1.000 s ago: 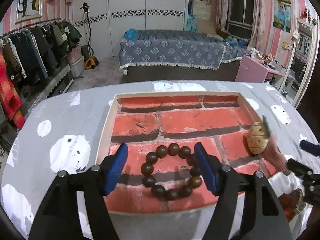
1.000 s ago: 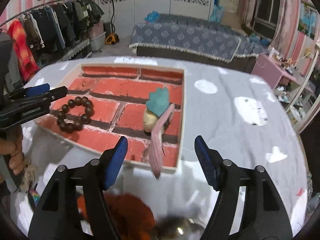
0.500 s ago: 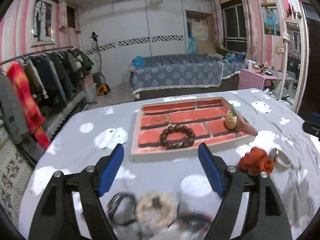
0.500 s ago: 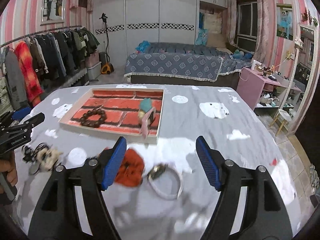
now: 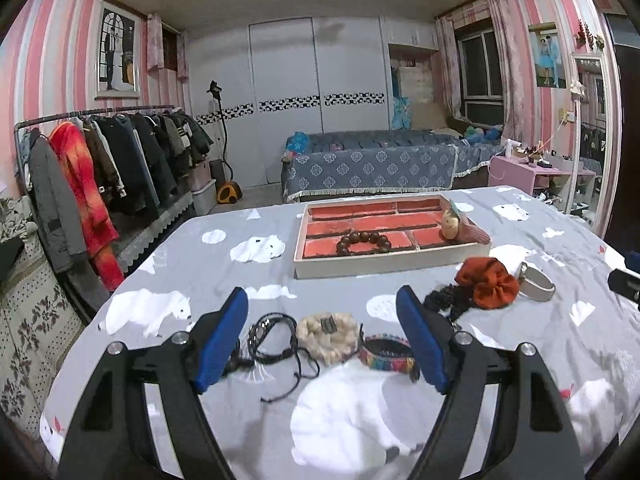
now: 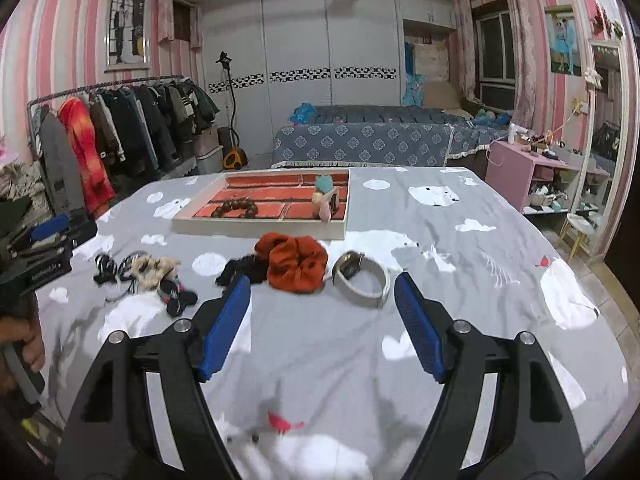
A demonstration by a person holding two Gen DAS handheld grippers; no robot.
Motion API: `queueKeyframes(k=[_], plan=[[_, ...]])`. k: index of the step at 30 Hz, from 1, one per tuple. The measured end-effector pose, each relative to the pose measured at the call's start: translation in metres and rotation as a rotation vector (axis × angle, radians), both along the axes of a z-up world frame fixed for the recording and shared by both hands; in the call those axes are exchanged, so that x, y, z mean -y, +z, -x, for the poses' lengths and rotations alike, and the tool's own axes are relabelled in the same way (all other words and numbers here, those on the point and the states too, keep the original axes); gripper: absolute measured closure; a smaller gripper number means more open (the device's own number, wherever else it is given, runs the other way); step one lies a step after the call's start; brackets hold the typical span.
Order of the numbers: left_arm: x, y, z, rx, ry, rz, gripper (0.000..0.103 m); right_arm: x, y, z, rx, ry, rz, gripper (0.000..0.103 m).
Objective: Organize jewelry
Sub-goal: 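Move both tools back over the remaining jewelry on the bedspread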
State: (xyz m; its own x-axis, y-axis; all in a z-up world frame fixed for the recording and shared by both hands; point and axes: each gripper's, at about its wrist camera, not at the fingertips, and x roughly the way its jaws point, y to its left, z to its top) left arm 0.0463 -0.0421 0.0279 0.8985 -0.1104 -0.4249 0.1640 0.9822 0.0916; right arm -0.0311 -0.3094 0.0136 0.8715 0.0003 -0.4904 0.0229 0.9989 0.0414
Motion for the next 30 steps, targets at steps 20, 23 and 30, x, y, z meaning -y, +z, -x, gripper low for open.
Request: queueKeyframes(k=[20, 23, 30], plan=[[-0.043, -0.054, 0.010, -0.091, 0.093, 0.028, 0.028, -0.007, -0.042, 0.019, -0.011, -0.017, 0.024, 0.028], [-0.045, -0.054, -0.004, -0.112, 0.089, 0.049, 0.028, -0.006, -0.041, 0.010, -0.021, -0.020, 0.004, 0.028], [-0.032, -0.050, -0.036, -0.135, 0.040, 0.063, 0.027, -0.020, -0.039, -0.028, -0.030, 0.002, 0.021, 0.028]])
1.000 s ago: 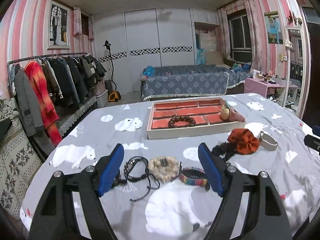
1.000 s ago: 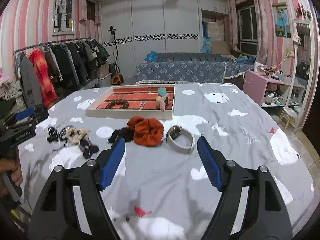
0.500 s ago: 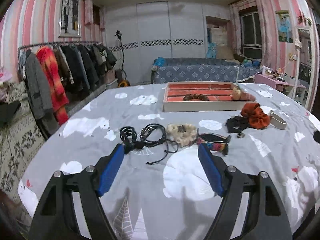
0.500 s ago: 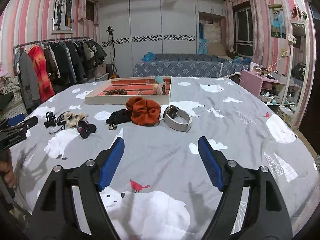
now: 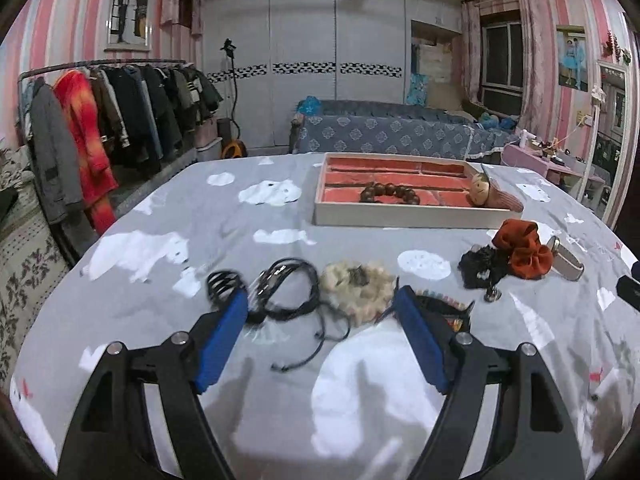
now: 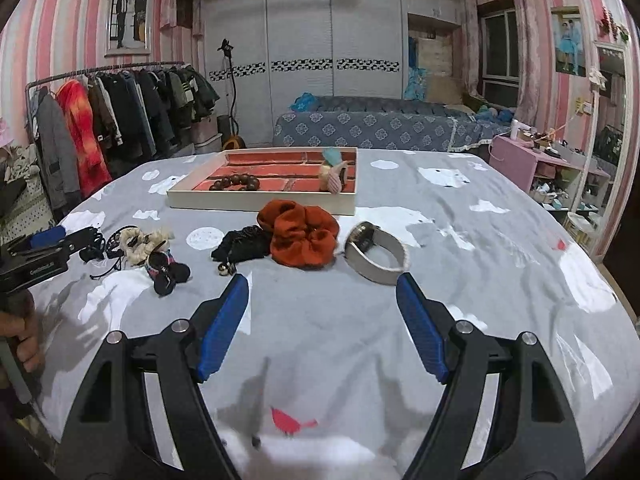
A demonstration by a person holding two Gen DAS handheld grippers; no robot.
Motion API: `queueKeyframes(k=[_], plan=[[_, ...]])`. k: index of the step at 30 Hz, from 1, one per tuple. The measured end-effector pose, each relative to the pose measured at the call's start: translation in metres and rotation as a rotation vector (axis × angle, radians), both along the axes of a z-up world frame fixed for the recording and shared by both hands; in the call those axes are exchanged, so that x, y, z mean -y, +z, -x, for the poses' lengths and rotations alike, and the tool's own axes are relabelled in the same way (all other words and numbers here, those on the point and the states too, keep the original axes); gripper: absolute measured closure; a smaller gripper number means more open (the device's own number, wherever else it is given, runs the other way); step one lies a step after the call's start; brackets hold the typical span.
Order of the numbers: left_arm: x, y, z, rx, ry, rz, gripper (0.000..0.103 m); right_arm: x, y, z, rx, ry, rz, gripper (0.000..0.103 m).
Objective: Organize jewelry
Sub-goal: 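Move both tools back over the remaining jewelry on the bedspread, then grasp the cream scrunchie with the left tool while the right tool grasps the orange scrunchie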
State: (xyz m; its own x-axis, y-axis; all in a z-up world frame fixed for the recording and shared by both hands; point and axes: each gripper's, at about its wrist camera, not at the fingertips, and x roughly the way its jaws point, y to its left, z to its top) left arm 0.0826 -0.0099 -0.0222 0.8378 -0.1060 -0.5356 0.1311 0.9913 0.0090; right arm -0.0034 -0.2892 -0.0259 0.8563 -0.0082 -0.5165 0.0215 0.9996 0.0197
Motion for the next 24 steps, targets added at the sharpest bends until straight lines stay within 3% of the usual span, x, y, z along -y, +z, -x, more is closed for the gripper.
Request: queueKeyframes(k=[6, 12, 17, 22, 24], plan=[[0.014, -0.005, -0.030, -0.040, -0.023, -0.016, 0.027, -0.001, 0.003, -0.029, 0.007, -0.012, 0.014, 0.028], [0.019, -0.014, -0.054, -0.086, -0.037, 0.017, 0.027, -0.010, 0.006, -0.063, 0.000, -0.008, 0.045, 0.028], [0.016, -0.018, -0.067, -0.120, -0.061, 0.068, 0.028, -0.019, -0.003, -0.091, -0.042, 0.014, 0.011, 0.029], [0.015, -0.022, -0.072, -0.133, -0.065, 0.063, 0.028, -0.020, -0.010, -0.118, -0.078, -0.006, -0.018, 0.031], [0.014, -0.025, -0.075, -0.148, -0.073, 0.071, 0.036, -0.021, -0.012, -0.126, -0.096, -0.016, -0.008, 0.031]])
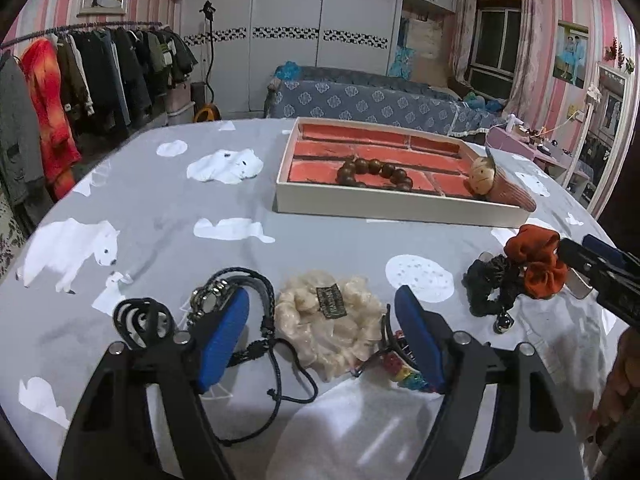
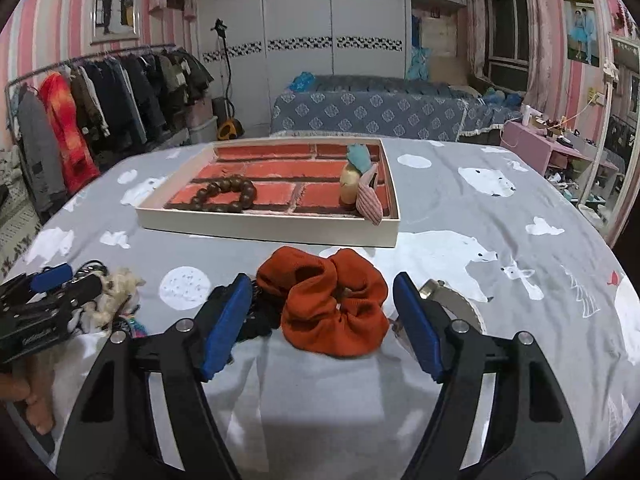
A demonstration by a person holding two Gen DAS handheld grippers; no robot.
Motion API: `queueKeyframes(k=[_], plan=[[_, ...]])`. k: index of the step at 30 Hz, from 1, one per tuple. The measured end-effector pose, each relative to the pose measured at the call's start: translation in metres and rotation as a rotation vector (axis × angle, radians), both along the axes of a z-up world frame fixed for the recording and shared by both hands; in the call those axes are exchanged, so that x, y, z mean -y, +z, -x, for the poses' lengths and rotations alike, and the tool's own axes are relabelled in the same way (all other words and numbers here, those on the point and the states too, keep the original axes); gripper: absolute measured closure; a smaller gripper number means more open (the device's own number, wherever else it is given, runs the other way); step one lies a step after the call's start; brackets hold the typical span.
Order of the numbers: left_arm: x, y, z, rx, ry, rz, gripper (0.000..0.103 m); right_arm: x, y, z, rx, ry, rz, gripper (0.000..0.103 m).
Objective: Organize jewelry
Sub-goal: 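Grasp the cream scrunchie with the left tool while the right tool grasps the orange scrunchie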
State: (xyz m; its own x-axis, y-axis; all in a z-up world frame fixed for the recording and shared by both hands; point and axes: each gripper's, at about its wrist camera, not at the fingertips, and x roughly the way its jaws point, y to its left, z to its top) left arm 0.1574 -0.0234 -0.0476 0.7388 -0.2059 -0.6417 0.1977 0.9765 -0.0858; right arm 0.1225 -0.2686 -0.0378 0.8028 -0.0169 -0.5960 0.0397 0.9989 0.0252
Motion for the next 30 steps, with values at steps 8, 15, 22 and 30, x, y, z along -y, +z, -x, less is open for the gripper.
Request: queueKeyframes(k=[8, 15, 22, 30], plan=[[-0.002, -0.007, -0.009, -0.047, -0.021, 0.019, 0.069, 0.005, -0.016, -0.023, -0.065, -0.036, -0.016, 0.041], [-0.001, -0.006, -0.009, -0.037, -0.033, 0.011, 0.093, 0.007, -0.027, -0.035, -0.109, -0.022, -0.035, 0.071], [0.000, 0.001, -0.003, -0.004, -0.032, 0.001, 0.097, 0.005, -0.021, -0.028, -0.082, 0.019, -0.049, 0.094], [0.006, 0.038, 0.018, 0.085, -0.049, -0.013, 0.097, 0.016, 0.014, 0.012, 0.027, 0.027, -0.076, 0.095]])
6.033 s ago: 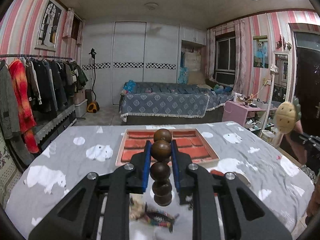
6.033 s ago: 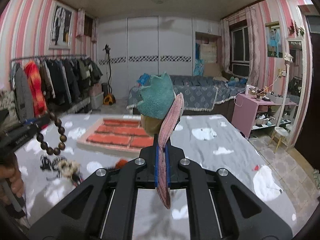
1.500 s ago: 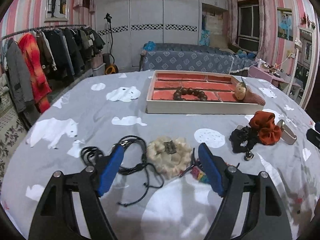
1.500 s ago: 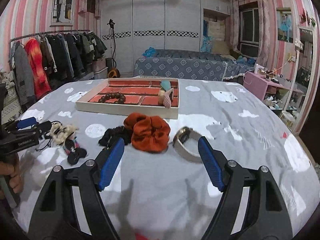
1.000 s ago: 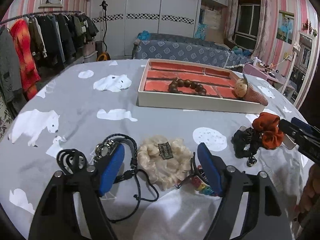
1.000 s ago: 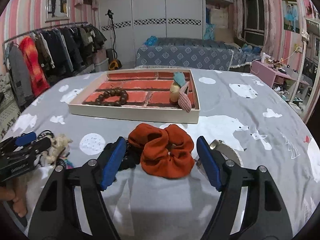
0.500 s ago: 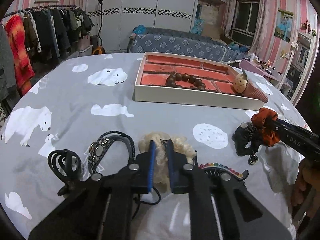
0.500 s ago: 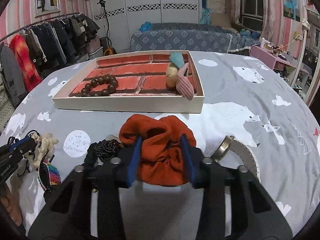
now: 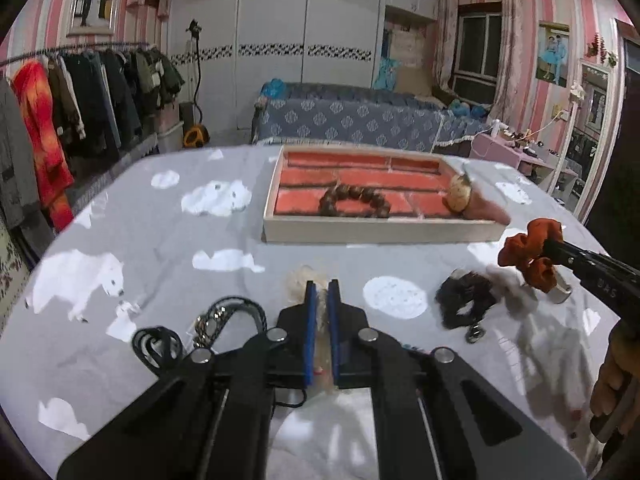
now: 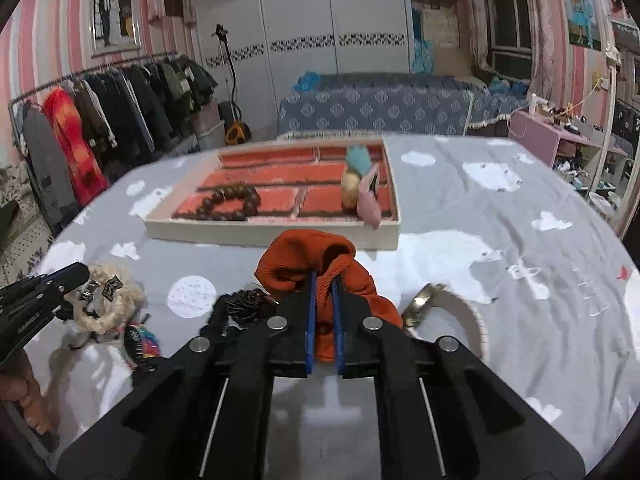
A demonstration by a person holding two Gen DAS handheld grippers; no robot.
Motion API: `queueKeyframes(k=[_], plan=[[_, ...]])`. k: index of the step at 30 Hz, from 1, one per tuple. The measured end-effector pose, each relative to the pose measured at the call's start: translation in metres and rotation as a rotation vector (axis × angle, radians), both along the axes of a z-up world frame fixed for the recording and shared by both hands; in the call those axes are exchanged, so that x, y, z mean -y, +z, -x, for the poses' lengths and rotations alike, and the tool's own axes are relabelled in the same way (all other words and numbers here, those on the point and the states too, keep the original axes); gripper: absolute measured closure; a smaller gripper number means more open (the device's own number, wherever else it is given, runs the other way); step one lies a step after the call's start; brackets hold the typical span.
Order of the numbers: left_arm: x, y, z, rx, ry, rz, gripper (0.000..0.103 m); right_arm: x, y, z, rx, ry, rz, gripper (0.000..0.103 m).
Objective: Organize jewelry
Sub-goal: 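Carry both scrunchies into the red tray and open both tools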
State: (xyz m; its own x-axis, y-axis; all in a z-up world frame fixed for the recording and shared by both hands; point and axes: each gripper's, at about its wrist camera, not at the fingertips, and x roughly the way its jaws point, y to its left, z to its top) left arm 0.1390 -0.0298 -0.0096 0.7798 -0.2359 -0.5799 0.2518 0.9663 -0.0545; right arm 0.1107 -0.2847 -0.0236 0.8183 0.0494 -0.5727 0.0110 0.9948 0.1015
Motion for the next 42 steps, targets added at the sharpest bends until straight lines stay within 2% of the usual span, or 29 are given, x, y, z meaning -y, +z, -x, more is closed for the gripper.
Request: queueKeyframes(k=[7, 14, 23, 31, 42], plan=[[0.023, 0.041, 0.029, 0.091, -0.009, -0.066, 0.097, 0.016, 0.034, 0.051, 0.118, 0.023, -0.040, 0.095], [0.066, 0.069, 0.054, 0.137, -0.011, -0.095, 0.097, 0.054, 0.042, 0.102, 0.181, 0.024, -0.079, 0.095], [0.113, 0.078, 0.031, 0.135, -0.040, -0.070, 0.097, 0.108, 0.050, 0.140, 0.192, -0.060, -0.065, 0.095], [0.112, 0.088, 0.000, 0.167, -0.022, -0.044, 0.097, 0.115, 0.055, 0.128, 0.183, -0.071, -0.031, 0.095], [0.074, 0.084, -0.053, 0.181, 0.009, -0.049, 0.097, 0.072, 0.061, 0.066, 0.206, -0.010, 0.003, 0.095]])
